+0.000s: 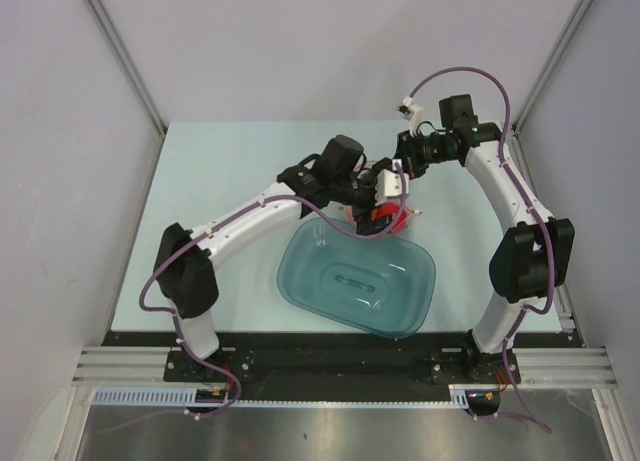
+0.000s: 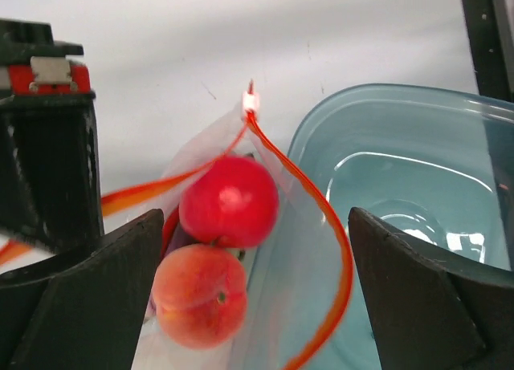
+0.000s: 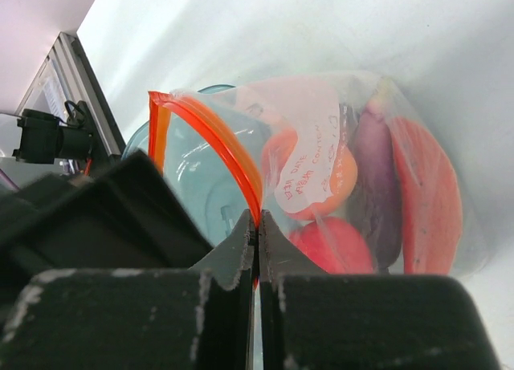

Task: Place the food in the zip-top bag and seal the zipper
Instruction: Place the fake fruit in the zipper food storage bag, then zip the zipper food storage bag at the center of the board.

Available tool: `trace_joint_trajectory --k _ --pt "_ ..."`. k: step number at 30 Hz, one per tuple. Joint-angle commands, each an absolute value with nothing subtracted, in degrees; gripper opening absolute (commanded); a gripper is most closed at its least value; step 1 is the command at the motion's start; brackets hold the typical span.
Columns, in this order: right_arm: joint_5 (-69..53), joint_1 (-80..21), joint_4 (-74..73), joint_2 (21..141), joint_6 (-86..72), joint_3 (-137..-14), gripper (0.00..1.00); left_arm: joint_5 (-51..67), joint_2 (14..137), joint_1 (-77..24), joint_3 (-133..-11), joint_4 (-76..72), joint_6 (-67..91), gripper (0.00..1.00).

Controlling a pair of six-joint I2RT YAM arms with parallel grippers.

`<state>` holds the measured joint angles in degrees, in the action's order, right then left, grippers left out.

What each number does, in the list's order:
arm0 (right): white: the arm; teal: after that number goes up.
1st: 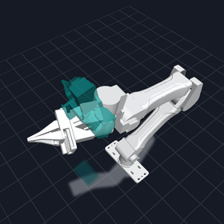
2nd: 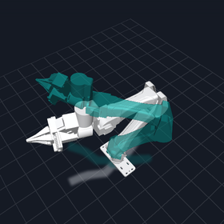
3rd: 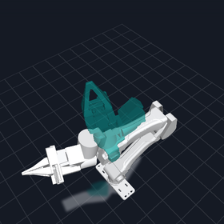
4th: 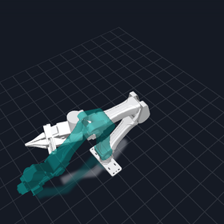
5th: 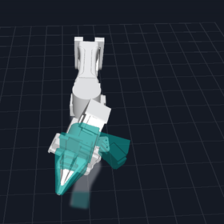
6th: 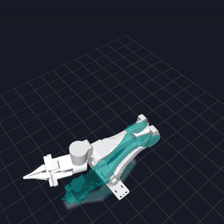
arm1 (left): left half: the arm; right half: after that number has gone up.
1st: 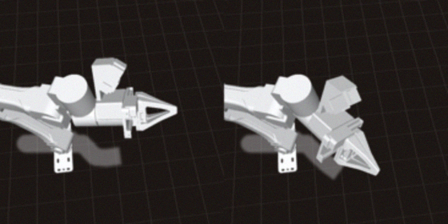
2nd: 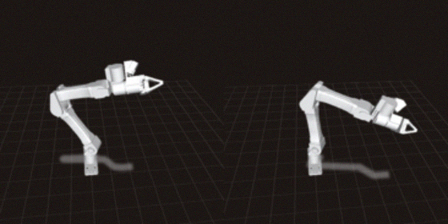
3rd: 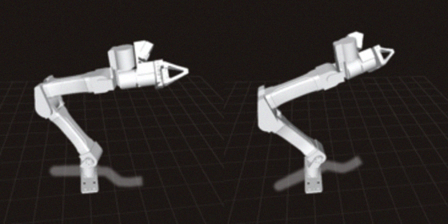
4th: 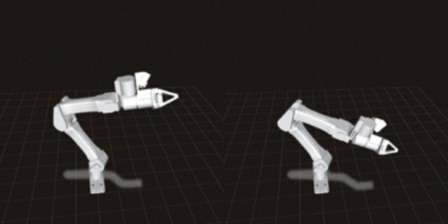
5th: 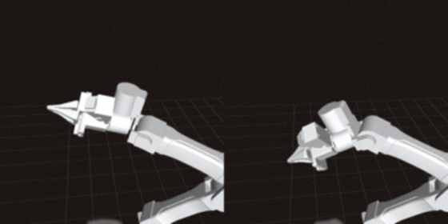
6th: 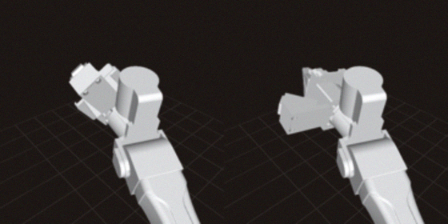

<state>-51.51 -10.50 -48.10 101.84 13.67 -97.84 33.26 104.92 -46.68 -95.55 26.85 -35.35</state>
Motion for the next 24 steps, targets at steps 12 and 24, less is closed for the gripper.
trace_joint_trajectory --k 12,24 --pt "-52.56 -11.69 -46.58 101.87 14.85 -100.20 0.00 36.40 95.97 -46.49 -89.12 40.33 -62.12 0.97" --pt "-53.70 -11.34 -49.92 97.57 20.74 -98.27 0.33 23.29 99.49 -48.87 -84.38 26.11 -56.61 0.03"
